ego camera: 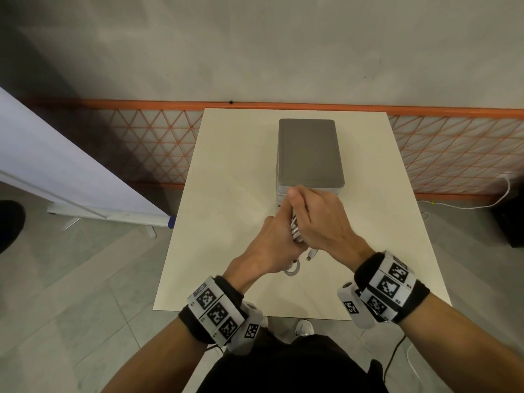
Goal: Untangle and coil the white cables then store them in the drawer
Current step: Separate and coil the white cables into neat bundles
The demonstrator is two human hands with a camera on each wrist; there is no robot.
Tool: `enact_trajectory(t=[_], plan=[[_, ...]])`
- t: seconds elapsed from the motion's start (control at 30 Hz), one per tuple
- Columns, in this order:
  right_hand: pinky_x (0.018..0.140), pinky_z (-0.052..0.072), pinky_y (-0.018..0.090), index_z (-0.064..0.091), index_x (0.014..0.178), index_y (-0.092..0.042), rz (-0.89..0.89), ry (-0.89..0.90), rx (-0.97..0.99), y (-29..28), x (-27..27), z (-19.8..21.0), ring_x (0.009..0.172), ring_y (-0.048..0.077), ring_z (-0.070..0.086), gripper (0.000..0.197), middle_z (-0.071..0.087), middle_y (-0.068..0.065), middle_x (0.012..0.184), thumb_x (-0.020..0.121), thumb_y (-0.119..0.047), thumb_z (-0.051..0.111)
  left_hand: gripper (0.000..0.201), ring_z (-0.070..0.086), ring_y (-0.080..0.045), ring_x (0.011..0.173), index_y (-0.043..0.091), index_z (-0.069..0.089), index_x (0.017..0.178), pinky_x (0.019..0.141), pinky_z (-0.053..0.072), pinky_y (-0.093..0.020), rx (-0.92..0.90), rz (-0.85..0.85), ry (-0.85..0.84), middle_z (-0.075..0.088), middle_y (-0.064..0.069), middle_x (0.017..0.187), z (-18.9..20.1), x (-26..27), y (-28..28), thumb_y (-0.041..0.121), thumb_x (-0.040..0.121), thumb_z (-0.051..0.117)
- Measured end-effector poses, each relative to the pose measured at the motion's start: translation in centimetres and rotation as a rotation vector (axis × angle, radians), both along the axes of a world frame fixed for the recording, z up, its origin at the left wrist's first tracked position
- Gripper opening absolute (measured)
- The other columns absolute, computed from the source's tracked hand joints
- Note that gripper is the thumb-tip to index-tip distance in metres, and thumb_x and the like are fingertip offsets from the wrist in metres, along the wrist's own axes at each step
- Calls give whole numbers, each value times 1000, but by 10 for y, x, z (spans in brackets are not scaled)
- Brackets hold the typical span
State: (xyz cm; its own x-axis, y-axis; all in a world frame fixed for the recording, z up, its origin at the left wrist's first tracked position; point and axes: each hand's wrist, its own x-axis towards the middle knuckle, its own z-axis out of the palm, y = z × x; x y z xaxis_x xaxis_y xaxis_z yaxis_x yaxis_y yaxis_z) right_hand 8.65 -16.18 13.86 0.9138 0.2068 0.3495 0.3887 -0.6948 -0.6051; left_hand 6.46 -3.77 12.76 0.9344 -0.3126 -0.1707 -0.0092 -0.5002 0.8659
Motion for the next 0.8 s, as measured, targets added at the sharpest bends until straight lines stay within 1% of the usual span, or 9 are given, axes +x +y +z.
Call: enact_trajectory(t=[0.13, 0.2, 0.27, 0.33, 0.43, 0.5, 0.63, 0.73, 0.8], plan=[[59, 48, 29, 59, 77, -11, 60, 128, 93, -5, 6, 4, 61, 15, 59, 57, 63, -1, 67, 93, -62, 38, 50, 70, -17, 81, 25, 45, 122, 73, 58, -41, -153, 36, 9, 71, 4, 95, 0, 3, 9, 21, 82, 76], [66, 54, 30, 63, 89, -15, 94, 280, 243, -12, 9, 4, 71, 13, 66, 45, 69, -3, 79, 87, -59, 53, 37, 67, -16, 75, 18, 52, 107, 69, 56, -41, -274, 113, 12, 69, 8, 87, 0, 9, 19, 24, 81, 77], [78, 57, 36, 66, 105, -20, 155, 457, 365, -19, 10, 3, 86, 18, 70, 42, 73, -1, 92, 82, -55, 63, 25, 59, -7, 62, 17, 54, 94, 61, 49, -31, -351, 174, 6, 63, 16, 72, 4, 14, 28, 16, 85, 77], [81, 56, 36, 65, 112, -21, 232, 523, 392, -23, 10, 3, 89, 20, 69, 33, 73, -1, 94, 87, -43, 68, 21, 56, -4, 58, 19, 55, 87, 59, 48, -28, -392, 228, -31, 60, 17, 66, 9, 17, 35, 10, 87, 74], [60, 48, 23, 65, 103, -9, 237, 538, 347, -24, 8, 5, 67, 15, 61, 15, 67, 0, 75, 99, -22, 58, 19, 53, -18, 57, 10, 54, 84, 55, 49, -33, -444, 343, -79, 57, -3, 69, 15, 19, 38, 10, 89, 72], [57, 46, 24, 64, 93, -11, 188, 581, 334, -22, 8, 2, 63, 13, 57, 21, 63, -1, 70, 103, -23, 50, 18, 51, -24, 56, 5, 53, 87, 53, 50, -33, -472, 400, -97, 53, -13, 71, 17, 20, 39, 9, 90, 70], [61, 47, 31, 62, 85, -15, 70, 563, 263, -14, 5, -9, 61, 11, 58, 34, 59, -3, 65, 104, -33, 42, 15, 51, -22, 52, 1, 54, 90, 50, 50, -30, -497, 455, -128, 52, -13, 71, 16, 20, 37, 8, 93, 67], [65, 50, 43, 55, 76, -17, -7, 487, 347, -2, 2, -12, 56, 13, 52, 36, 50, -6, 61, 106, -29, 40, 12, 53, -20, 57, 6, 56, 92, 56, 51, -37, -432, 426, -109, 55, -4, 69, 8, 18, 38, 11, 92, 68], [64, 47, 37, 54, 78, -17, -52, 421, 310, 6, 0, -10, 57, 13, 50, 35, 51, -5, 63, 106, -28, 37, 13, 54, -18, 60, 12, 59, 93, 60, 51, -42, -383, 399, -91, 58, 3, 69, 2, 16, 35, 18, 91, 70]])
